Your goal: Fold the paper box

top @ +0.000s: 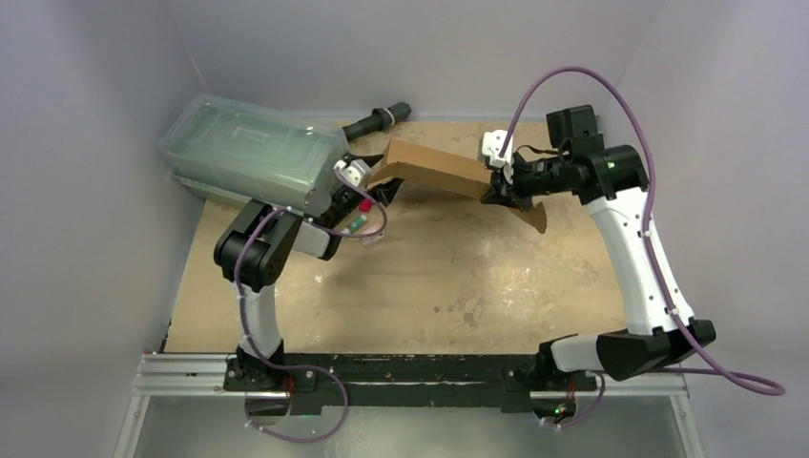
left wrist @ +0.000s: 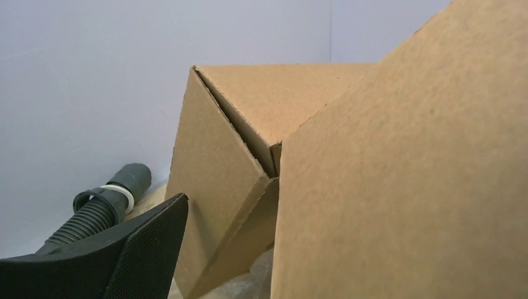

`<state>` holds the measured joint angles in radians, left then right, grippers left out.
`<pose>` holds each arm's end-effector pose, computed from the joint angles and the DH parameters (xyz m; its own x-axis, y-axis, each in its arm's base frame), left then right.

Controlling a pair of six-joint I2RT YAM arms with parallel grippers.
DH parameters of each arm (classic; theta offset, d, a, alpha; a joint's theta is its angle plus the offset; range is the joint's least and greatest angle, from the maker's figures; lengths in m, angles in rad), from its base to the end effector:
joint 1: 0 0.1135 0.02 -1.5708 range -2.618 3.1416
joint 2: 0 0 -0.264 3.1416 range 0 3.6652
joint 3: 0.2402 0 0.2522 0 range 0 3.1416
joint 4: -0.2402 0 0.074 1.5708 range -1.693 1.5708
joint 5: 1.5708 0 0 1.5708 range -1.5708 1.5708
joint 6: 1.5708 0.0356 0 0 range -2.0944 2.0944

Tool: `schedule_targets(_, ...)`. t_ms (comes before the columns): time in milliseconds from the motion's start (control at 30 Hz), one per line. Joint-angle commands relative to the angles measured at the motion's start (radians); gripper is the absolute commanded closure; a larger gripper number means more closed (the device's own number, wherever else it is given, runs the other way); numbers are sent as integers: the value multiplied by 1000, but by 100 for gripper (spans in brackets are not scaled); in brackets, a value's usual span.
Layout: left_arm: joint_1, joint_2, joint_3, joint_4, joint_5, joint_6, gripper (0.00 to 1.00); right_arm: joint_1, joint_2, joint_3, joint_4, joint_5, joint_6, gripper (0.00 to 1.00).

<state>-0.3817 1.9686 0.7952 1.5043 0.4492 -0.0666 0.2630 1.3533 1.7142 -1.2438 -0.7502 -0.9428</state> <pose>0.3401 -0.1532 0.1887 0.2532 -0.1662 -0.9530 0.7352 0.6734 0.0778 0.2202 0.0844 0.4366 0.0538 -0.5986 -0.7993 -0.9610 0.1864 -0.2043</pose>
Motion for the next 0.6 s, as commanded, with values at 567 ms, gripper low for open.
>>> schedule_targets(567,-69,55,67,160,-338,62,39,7,32,47,4,-88,61,100)
